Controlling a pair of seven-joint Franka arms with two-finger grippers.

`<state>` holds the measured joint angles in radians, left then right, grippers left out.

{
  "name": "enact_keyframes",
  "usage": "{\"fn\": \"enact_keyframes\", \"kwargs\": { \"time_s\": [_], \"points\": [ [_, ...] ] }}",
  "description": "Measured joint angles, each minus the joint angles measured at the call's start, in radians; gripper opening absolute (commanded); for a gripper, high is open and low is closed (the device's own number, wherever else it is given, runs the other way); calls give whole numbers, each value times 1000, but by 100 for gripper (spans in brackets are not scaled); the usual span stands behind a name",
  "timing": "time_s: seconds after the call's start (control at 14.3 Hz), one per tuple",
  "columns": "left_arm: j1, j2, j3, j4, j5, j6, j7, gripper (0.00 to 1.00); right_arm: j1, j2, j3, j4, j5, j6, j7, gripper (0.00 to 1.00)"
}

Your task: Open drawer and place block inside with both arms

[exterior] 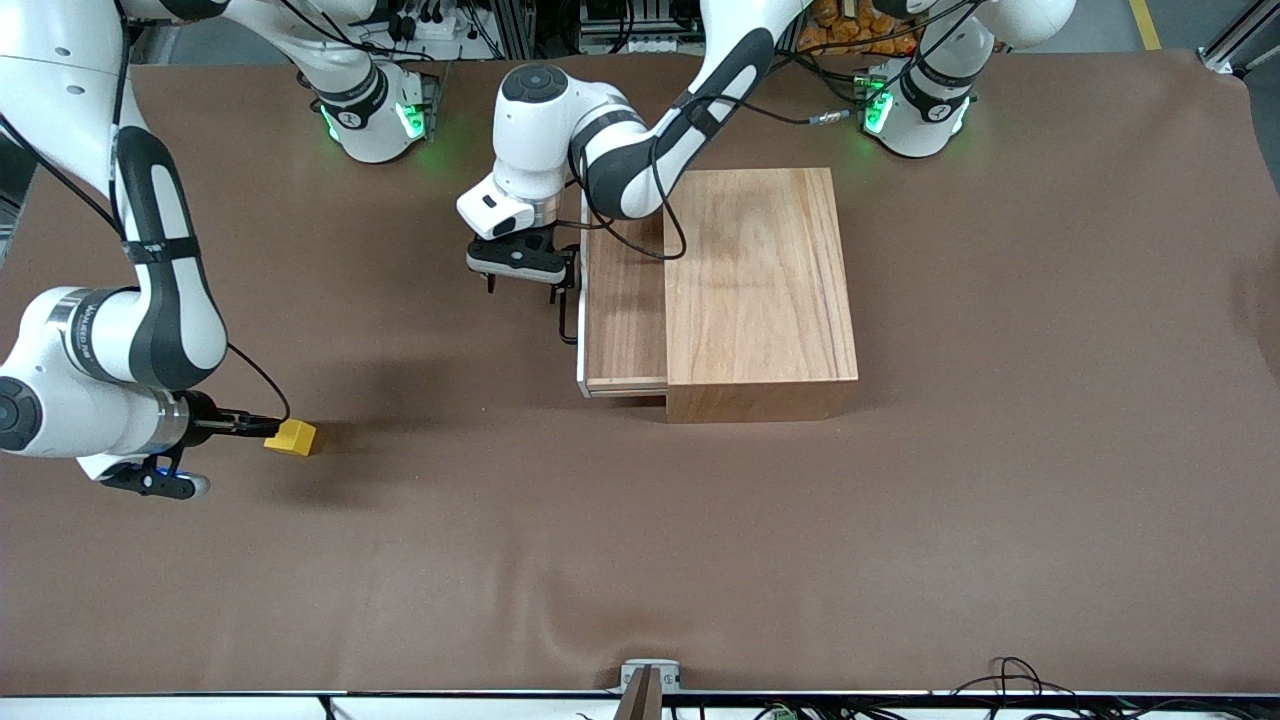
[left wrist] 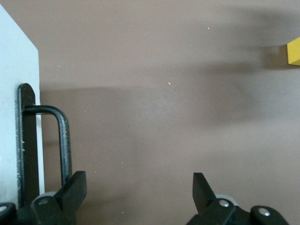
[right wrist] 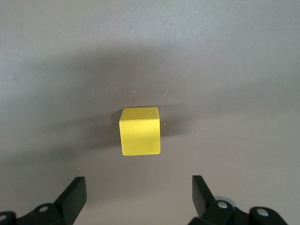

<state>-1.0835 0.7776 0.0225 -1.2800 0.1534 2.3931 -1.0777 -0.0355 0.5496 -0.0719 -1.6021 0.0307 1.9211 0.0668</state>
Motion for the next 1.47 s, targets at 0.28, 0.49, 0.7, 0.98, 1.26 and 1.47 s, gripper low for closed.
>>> {"fn": "enact_keyframes", "kwargs": {
  "time_s": [0.28,0.49,0.7,0.98,1.26,1.47],
  "points": [
    [0,-2,-8,13,0,-9,0,100,-1,35,-1,-64,1,50,1,100],
    [2,-26,-12,27,-16,-70,-3,100,-3,58,-2,-106,1,114,2,100],
    [11,-91,-8,36,-38,-176,-3,100,-6,58,-3,-136,2,273,2,100],
    [68,-195,-3,38,-40,-310,0,100,-6,59,-2,-181,3,327,3,91],
    [146,-281,-3,37,-56,-404,18,100,-4,59,1,-184,3,327,7,0],
    [209,-318,-2,36,-77,-466,119,100,0,57,5,-169,2,327,-15,0]
  ]
}}
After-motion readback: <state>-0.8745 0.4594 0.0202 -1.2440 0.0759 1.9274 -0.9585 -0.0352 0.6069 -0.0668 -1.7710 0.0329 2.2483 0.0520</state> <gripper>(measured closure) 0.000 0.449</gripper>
